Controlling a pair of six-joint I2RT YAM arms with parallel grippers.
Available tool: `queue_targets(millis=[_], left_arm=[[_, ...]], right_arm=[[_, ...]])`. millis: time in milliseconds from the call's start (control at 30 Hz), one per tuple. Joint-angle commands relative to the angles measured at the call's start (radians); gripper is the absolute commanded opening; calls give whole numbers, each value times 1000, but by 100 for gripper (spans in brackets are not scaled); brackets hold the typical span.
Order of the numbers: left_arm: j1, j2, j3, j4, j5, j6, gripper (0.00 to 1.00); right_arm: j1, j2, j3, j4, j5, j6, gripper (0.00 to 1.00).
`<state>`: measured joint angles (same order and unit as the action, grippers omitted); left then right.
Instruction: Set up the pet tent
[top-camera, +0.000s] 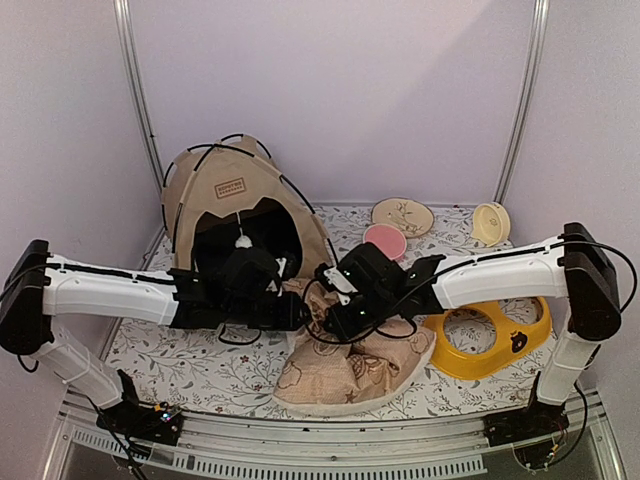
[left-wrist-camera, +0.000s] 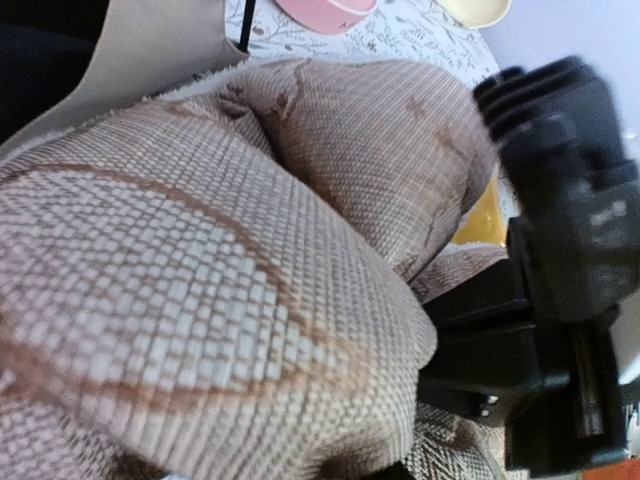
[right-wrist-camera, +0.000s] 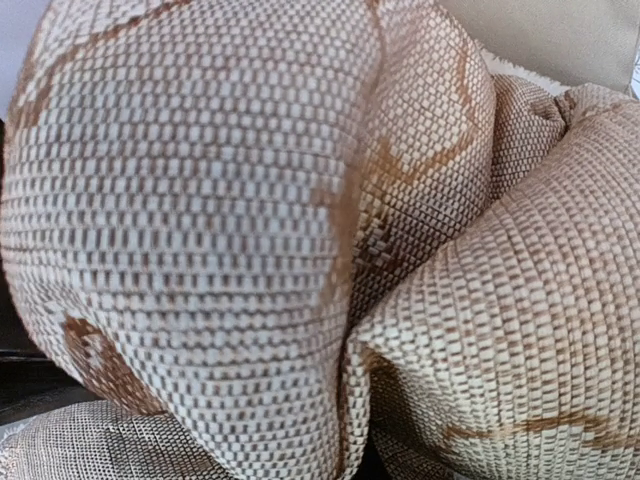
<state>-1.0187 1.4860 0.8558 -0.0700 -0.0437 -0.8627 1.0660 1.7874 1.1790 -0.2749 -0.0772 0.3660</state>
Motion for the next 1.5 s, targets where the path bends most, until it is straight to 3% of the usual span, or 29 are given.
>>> queue_targets(millis=[0,100,267,400,600,700,1067,1267,1467], left_arm=[[8,-128,78,101,-7,69,26],[7,-203,69,29,-24,95,46],[10,-360,85,-82,-83,157,70],[50,-463,137,-184,-135,221,76],[182,-548,260,-378,-272,326,79],[272,-552,304,-445,-332,391,91],[502,-580,280,-458,-310,486,92],[515,-595,202,-433,-170,478,79],[523,-632,140,-493,-310,419,83]], right_arm=[[24,49,-16,-82,-21,34,0],[-2,-2,-16,-83,-30,50,0],[-29,-74,11,-86,-73,53,0],[-29,-100,50,-72,-150,31,0],[-28,-126,136,-65,-246,-14,0],[-27,-136,156,-41,-288,-34,0],[-43,-194,162,-47,-277,-66,0],[-134,-311,94,-44,-277,-53,0],[-164,-357,55,0,-351,-58,0]])
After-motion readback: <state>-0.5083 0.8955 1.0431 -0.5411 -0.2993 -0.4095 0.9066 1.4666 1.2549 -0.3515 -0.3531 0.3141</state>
